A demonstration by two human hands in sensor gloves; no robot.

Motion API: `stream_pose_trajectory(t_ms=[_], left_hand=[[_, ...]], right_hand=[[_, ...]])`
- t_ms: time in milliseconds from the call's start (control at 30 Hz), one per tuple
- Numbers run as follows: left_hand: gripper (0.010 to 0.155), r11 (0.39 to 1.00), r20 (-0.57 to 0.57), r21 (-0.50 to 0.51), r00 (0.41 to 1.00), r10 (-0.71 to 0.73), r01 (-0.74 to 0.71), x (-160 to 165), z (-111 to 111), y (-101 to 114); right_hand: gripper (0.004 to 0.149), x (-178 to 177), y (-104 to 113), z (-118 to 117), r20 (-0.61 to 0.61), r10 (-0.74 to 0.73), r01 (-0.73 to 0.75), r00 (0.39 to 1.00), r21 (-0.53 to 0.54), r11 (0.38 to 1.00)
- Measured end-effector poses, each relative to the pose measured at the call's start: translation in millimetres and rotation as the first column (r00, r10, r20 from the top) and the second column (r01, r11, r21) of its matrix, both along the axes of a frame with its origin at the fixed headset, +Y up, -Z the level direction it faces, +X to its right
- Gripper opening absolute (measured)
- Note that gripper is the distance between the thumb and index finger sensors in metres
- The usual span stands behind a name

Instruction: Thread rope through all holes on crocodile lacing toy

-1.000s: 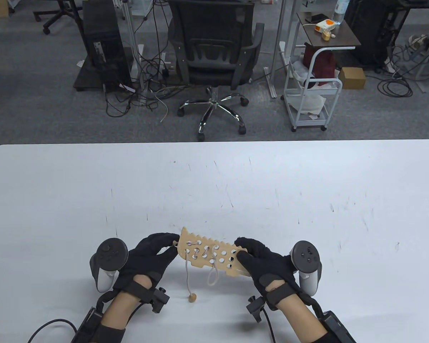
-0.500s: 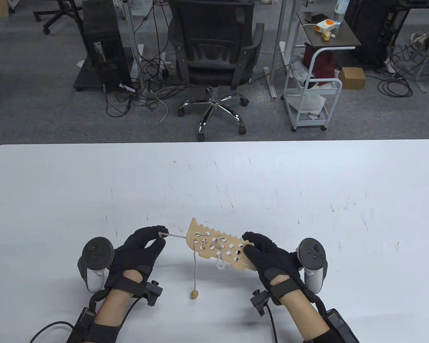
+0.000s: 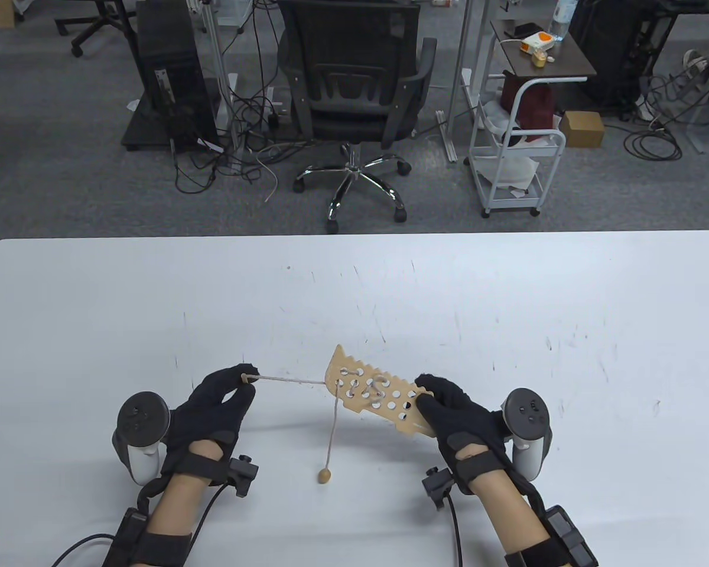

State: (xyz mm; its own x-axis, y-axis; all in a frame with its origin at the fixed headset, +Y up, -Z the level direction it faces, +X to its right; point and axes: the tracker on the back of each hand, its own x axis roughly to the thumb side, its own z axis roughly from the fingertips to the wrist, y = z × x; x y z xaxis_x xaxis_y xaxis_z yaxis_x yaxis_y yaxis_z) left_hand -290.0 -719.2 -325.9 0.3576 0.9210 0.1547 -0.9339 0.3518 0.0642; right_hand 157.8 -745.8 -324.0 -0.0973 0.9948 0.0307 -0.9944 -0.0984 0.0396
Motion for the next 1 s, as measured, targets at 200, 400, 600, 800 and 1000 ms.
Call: stream_pose_trajectory(t_ms=[200,400,600,800,1000], left_hand=[[0.045,1.0,-0.031,0.007,0.999,0.027,-0.027,-7.7,0.3,2.0],[0.045,0.999,-0.058,0.016,0.997,0.049,-0.048,-13.8,0.8,3.9],[0.045,0.996,-0.086,0.026,0.993,0.083,-0.081,-21.7,1.7,6.2],[0.045,0.993,-0.104,0.041,0.988,0.113,-0.109,-28.7,3.0,9.1],[0.045,0.993,-0.085,0.053,0.99,0.113,-0.109,-25.4,3.2,9.0]], right_hand=[[0.047,7.9,-2.5,-3.9,0.031,-0.006,0.006,0.999,-0.014,1.0],[0.047,16.8,-4.5,-7.5,0.069,-0.013,0.015,0.998,-0.026,1.0],[0.047,27.2,-7.2,-10.3,0.118,-0.007,0.012,0.993,-0.045,0.999],[0.047,38.9,-10.2,-12.7,0.177,-0.006,0.018,0.984,-0.067,0.998],[0.047,42.8,-10.7,-12.1,0.207,-0.006,0.022,0.978,-0.074,0.997]])
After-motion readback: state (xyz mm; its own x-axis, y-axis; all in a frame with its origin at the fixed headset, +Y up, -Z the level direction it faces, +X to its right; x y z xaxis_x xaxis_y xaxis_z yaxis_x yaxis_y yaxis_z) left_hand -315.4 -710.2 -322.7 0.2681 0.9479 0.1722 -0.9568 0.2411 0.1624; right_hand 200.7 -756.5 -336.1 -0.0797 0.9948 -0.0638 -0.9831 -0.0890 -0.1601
